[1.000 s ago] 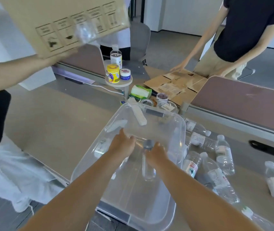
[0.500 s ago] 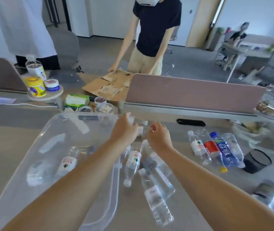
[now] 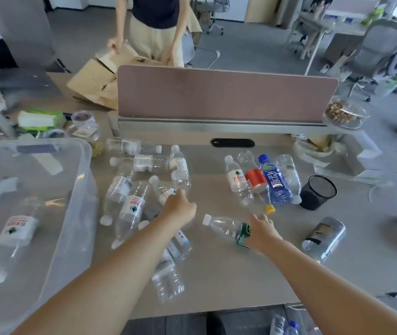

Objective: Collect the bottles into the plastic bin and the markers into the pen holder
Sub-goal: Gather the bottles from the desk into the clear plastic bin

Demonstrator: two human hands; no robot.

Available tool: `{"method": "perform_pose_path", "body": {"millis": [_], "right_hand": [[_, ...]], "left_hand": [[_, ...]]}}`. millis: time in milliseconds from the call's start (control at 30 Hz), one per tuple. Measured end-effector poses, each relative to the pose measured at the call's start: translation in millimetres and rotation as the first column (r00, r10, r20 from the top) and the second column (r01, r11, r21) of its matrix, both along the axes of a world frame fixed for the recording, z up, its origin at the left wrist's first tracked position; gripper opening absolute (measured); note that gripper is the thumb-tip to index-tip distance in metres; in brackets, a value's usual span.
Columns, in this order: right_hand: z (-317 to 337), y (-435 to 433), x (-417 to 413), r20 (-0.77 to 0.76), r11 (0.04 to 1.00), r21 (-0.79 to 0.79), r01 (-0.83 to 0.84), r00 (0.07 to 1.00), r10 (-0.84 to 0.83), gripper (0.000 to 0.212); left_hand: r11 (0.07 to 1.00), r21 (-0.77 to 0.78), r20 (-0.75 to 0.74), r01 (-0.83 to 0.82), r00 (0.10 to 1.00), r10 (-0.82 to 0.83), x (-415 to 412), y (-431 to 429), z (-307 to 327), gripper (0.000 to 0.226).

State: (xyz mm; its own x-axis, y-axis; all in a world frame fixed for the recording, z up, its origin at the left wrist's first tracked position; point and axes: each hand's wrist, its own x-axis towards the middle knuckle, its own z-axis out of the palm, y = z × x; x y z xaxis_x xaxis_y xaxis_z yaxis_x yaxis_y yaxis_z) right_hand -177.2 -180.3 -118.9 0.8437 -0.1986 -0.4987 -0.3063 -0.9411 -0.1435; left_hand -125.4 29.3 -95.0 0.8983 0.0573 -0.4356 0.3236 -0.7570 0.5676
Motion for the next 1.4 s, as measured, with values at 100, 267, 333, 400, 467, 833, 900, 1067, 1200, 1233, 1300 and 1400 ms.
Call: {"method": "perform_pose_path", "body": {"millis": [100, 267, 333, 400, 467, 833, 900, 1067, 1200, 1233, 1300, 1400], "right_hand": [[-19.1, -16.4, 0.2, -0.009, 0.998, 0.005, -0.063, 0.998, 0.063, 0.063], [-38.9, -24.0, 10.7, -0.016, 0.974, 0.012, -0.225, 0.974, 0.225, 0.067], [-47.7, -22.4, 13.0, -0.002, 0.972, 0.031, -0.234, 0.972, 0.235, 0.065], [-49.9, -18.8, 15.1, 0.04, 0.973, 0.068, -0.22, 0.975, 0.217, 0.062], [-46.5, -16.2, 17.8, 0.091, 0.974, 0.131, -0.185, 0.981, 0.174, 0.06], [-6.7, -24.6, 43.2, 0.281, 0.907, 0.374, -0.191, 0.956, 0.086, 0.06], [-7.4, -25.3, 42.4, 0.293, 0.904, 0.39, -0.178, 0.954, 0.061, 0.06], [-12.9, -22.8, 36.7, 0.301, 0.883, 0.458, -0.105, 0.953, -0.043, 0.066], [-9.2, -11.1, 37.4, 0.293, 0.882, 0.469, -0.038, 0.949, -0.114, 0.066], [-6.2, -5.9, 39.0, 0.292, 0.877, 0.48, -0.027, 0.947, -0.131, 0.065], [3.6, 8.4, 44.2, 0.3, 0.863, 0.504, -0.018, 0.941, -0.156, 0.061], [24.6, 39.3, 54.5, 0.336, 0.834, 0.552, -0.027, 0.922, -0.193, 0.058]], "left_hand": [[0.997, 0.024, -0.046, -0.075, 0.996, 0.076, -12.8, -13.0, -27.3, 0.05], [0.974, 0.031, 0.001, -0.224, 0.975, 0.224, -30.7, -18.9, -51.9, 0.053], [0.959, 0.028, 0.0, -0.283, 0.959, 0.284, -31.7, -19.2, -56.0, 0.048], [0.936, 0.045, 0.022, -0.35, 0.937, 0.35, -31.7, -17.5, -57.9, 0.045], [0.912, 0.078, 0.039, -0.402, 0.916, 0.4, -32.2, -16.0, -56.1, 0.047], [0.878, 0.241, -0.153, -0.415, 0.877, 0.456, -50.3, -17.9, -69.6, 0.078], [0.874, 0.209, -0.17, -0.438, 0.864, 0.474, -51.8, -15.6, -78.4, 0.085], [0.88, 0.142, -0.158, -0.453, 0.867, 0.472, -56.3, -12.7, -78.1, 0.092], [0.889, 0.069, -0.071, -0.453, 0.886, 0.457, -47.7, -7.5, -61.3, 0.09], [0.893, 0.03, -0.034, -0.45, 0.892, 0.451, -45.5, -4.5, -52.9, 0.089], [0.903, -0.056, 0.052, -0.427, 0.901, 0.43, -40.6, 4.8, -34.1, 0.082], [0.938, -0.066, 0.169, -0.34, 0.923, 0.347, -36.7, 23.5, -0.5, 0.076]]}}
